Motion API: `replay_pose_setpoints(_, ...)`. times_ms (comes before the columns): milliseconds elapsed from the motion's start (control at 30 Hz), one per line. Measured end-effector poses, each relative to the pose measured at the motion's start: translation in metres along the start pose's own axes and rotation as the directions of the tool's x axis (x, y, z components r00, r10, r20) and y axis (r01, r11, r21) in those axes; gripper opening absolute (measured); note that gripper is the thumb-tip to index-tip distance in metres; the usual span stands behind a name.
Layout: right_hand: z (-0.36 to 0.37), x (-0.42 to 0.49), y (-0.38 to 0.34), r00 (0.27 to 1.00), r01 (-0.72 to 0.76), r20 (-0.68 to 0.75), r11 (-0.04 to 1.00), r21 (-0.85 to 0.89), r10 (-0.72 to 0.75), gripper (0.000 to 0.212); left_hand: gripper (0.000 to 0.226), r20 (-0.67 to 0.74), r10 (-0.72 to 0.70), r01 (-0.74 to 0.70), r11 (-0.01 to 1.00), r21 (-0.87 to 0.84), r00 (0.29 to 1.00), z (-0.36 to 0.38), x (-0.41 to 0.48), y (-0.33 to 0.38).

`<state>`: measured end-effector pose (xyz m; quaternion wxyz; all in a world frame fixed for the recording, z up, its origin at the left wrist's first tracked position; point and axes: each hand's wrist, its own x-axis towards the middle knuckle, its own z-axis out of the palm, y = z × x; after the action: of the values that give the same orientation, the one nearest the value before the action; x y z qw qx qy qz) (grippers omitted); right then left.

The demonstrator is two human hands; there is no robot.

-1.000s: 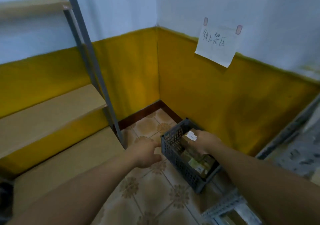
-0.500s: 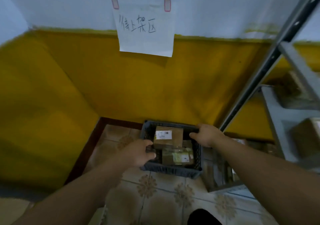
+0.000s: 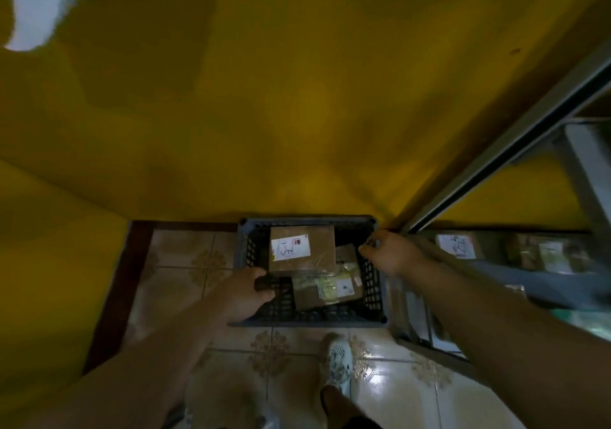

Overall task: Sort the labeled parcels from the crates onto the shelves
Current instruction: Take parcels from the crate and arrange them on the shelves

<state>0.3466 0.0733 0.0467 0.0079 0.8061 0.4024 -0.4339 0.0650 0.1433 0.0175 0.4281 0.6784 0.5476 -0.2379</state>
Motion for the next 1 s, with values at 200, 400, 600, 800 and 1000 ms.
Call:
replay_pose_setpoints(200,0.073,0.105,0.026,0.999,0.000,0.037,0.995,0.096,-0.004,0.034,0.049,0.000,-0.052,0.052,0.998,-0.032,0.999,0.019,0.124,-0.015)
replay_pose_setpoints(400,0.154,0.242,0.056,0.997,0.002,0.071,0.998,0.058,-0.007,0.032,0.064,-0.097,-0.001,-0.014,0.987,-0.159,0.995,0.063,0.266,-0.041)
replay_pose_setpoints(600,0.208,0.333,0.065,0.995,-0.082,-0.037,0.980,0.181,0.090,0.074,0.067,-0.268,-0.045,-0.064,0.921,-0.384,0.962,0.116,0.339,-0.078)
replay_pose_setpoints(800,0.241,0.357,0.061,0.989,-0.128,0.000,0.869,0.478,0.146,0.082,0.078,-0.274,-0.123,-0.104,0.720,-0.686,0.954,0.145,0.357,-0.079)
replay_pose_setpoints(1000,0.236,0.305,0.055,0.989,-0.063,-0.073,0.826,0.561,0.125,0.074,0.063,-0.354,-0.085,-0.219,0.646,-0.731,0.931,0.136,0.306,-0.073)
